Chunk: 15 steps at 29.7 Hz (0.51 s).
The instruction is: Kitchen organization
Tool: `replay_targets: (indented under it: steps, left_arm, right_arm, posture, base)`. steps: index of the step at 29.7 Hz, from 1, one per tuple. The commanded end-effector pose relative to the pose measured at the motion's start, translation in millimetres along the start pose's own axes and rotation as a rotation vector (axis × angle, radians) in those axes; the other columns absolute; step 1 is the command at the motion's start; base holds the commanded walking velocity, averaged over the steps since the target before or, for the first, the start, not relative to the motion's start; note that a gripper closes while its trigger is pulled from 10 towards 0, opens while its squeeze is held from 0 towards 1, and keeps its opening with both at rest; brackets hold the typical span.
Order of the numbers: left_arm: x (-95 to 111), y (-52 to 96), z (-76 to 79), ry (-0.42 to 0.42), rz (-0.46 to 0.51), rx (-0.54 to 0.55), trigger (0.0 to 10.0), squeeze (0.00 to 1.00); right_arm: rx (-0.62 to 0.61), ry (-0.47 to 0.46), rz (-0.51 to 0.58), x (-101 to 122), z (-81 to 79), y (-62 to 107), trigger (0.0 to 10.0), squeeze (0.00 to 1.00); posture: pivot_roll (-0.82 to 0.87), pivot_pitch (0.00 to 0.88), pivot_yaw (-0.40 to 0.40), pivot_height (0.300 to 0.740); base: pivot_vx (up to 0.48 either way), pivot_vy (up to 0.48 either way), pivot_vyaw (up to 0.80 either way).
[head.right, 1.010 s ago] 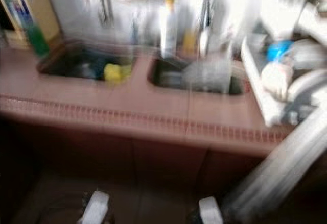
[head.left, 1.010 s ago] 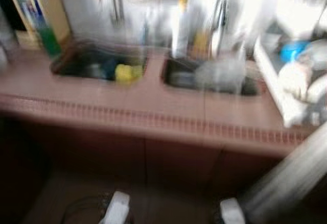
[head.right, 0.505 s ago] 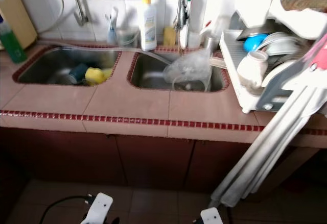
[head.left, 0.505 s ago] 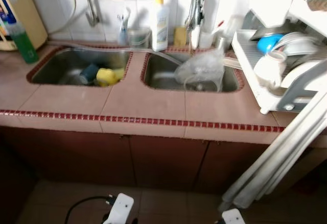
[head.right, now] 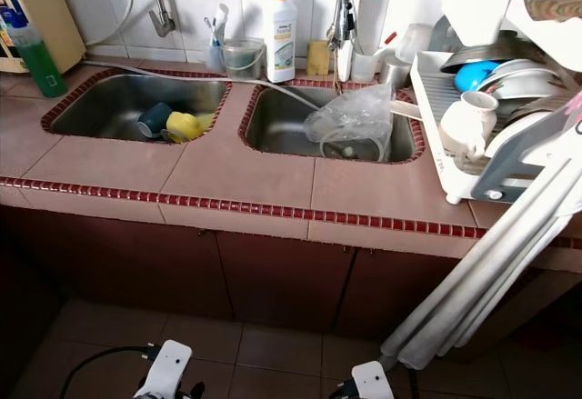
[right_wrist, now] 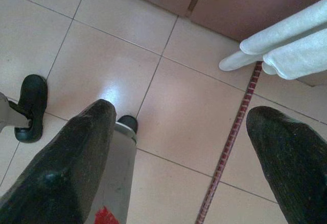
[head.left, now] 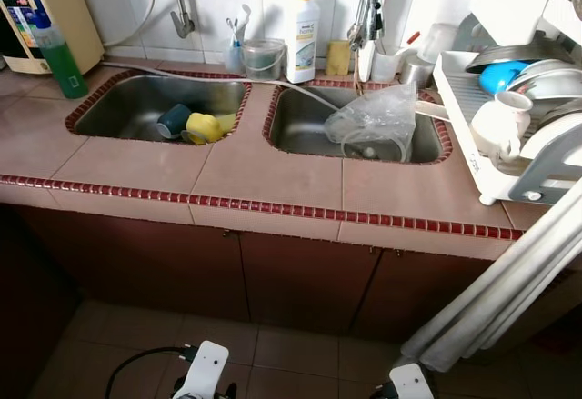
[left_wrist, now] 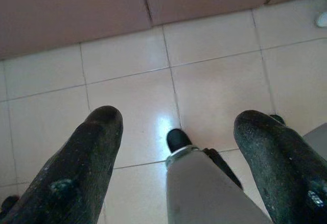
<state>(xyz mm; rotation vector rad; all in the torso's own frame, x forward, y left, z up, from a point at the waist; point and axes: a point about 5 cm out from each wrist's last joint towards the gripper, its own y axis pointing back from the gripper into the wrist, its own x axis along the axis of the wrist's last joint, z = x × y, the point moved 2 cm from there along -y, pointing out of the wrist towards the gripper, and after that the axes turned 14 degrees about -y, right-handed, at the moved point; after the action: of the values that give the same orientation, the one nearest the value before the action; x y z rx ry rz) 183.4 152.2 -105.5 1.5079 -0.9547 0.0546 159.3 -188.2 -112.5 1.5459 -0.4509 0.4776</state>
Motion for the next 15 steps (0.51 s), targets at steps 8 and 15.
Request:
replay_targets:
  steps: [8,15]
  left_arm:
    - [2.7,-0.4,-1.0,-0.001,0.012,-0.005,10.0,0.0]
    - [1.6,-0.5,-0.6,-0.008,0.0,-0.008,10.0,0.0]
  right_arm:
    - [-0.001,-0.028,-0.006,-0.3,-1.4,-0.4,10.0,0.0]
    - [-0.008,-0.031,-0.009,-1.3,0.9,0.0,10.0,0.0]
  posture:
    - [-0.06,0.0,-0.001,0.74]
    - [-0.06,0.0,0.0,0.74]
  base:
    - [0.38,0.0,0.0]
    - [0.384,0.0,0.0]
